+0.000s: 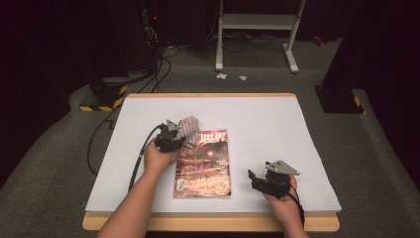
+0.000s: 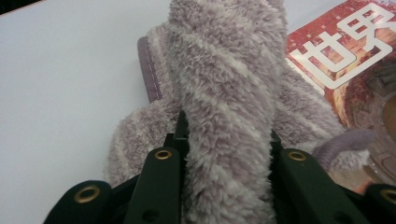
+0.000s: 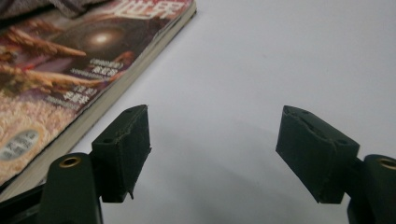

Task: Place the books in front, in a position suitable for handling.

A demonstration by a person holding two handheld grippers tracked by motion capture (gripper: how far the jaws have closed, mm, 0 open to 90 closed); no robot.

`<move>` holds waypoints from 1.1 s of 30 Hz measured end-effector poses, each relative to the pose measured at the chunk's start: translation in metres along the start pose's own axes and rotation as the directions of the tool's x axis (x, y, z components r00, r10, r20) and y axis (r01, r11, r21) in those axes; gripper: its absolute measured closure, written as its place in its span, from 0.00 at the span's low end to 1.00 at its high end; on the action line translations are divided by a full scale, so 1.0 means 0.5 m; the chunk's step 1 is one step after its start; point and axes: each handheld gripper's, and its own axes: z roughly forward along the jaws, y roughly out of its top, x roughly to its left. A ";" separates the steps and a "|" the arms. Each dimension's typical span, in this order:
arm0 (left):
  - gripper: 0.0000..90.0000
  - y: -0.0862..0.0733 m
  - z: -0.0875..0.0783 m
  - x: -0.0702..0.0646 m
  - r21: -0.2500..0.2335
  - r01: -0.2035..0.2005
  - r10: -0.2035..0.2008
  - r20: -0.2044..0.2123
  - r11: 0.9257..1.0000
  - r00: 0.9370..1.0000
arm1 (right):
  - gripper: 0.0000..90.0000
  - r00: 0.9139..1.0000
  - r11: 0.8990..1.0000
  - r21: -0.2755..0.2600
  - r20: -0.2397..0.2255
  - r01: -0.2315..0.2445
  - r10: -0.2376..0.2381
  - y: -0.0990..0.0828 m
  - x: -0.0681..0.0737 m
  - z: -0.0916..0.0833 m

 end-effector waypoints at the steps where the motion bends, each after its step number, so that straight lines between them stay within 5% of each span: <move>1: 0.78 0.001 0.001 -0.004 0.003 -0.010 0.010 -0.002 1.000 1.000 | 0.28 1.000 1.000 0.007 0.014 0.009 -0.009 0.000 0.002 0.000; 7: 0.78 0.021 0.017 -0.040 0.013 -0.038 0.038 0.018 0.999 0.999 | 0.22 1.000 0.999 -0.029 -0.005 0.023 -0.024 -0.001 0.002 -0.010; 12: 0.78 0.047 0.042 -0.099 -0.008 -0.060 0.060 0.064 0.998 0.996 | 0.17 0.998 0.999 -0.041 -0.059 0.014 -0.016 -0.010 -0.004 -0.008; 17: 0.78 0.071 0.061 -0.157 -0.023 -0.083 0.085 0.110 0.996 0.990 | 0.17 0.998 0.998 -0.061 -0.064 0.019 -0.023 -0.009 -0.001 -0.013; 20: 0.78 0.078 0.066 -0.185 -0.026 -0.131 0.133 0.104 0.991 0.986 | 0.17 0.997 0.998 -0.060 -0.069 0.020 -0.024 -0.010 -0.001 -0.015; 28: 0.77 0.053 0.050 -0.131 -0.018 -0.099 0.100 0.076 0.995 0.992 | 0.21 0.997 0.997 -0.081 -0.081 -0.011 0.004 -0.013 -0.004 -0.018; 33: 0.77 0.018 0.018 -0.062 0.007 -0.066 0.066 0.013 0.998 0.998 | 0.22 0.995 0.995 -0.083 -0.086 -0.048 0.041 -0.015 -0.010 -0.018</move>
